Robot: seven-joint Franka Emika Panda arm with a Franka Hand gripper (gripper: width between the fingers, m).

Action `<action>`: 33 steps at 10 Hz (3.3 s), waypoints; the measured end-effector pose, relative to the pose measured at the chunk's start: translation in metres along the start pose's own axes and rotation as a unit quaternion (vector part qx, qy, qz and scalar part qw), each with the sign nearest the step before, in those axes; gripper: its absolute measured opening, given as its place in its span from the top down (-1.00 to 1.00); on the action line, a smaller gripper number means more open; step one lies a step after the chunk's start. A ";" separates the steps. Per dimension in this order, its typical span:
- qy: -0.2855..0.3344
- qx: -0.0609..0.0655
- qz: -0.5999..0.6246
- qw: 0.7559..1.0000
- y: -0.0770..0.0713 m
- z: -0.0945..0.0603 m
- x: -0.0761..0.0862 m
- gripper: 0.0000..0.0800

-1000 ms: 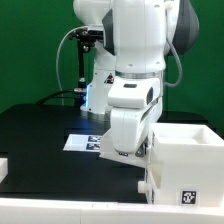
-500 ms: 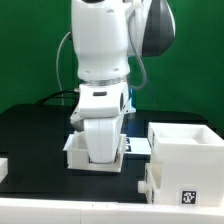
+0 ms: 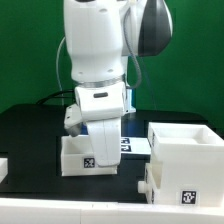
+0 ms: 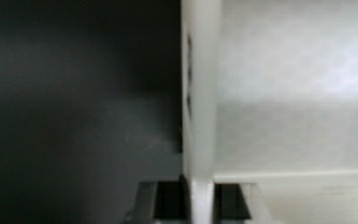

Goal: Assemble drawer

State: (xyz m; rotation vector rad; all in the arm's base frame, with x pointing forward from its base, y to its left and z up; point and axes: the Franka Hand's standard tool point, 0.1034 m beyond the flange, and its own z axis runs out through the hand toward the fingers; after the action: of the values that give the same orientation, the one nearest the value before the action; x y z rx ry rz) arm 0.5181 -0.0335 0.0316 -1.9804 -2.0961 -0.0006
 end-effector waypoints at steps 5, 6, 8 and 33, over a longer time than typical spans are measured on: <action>0.018 0.036 0.010 0.999 0.012 -0.005 -0.015 0.91; 0.018 0.036 0.005 0.999 0.012 -0.005 -0.015 0.91; 0.026 0.041 -0.072 0.996 0.009 -0.006 -0.017 0.91; 0.134 0.023 0.391 0.910 -0.056 -0.031 -0.053 -0.62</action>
Offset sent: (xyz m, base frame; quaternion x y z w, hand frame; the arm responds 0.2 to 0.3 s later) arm 0.0040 0.0024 0.0001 0.0677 0.0520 -0.0442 0.9954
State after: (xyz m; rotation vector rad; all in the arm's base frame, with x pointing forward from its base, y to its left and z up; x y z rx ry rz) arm 0.4712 -0.0954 0.0609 -2.4741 -1.0264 -0.0671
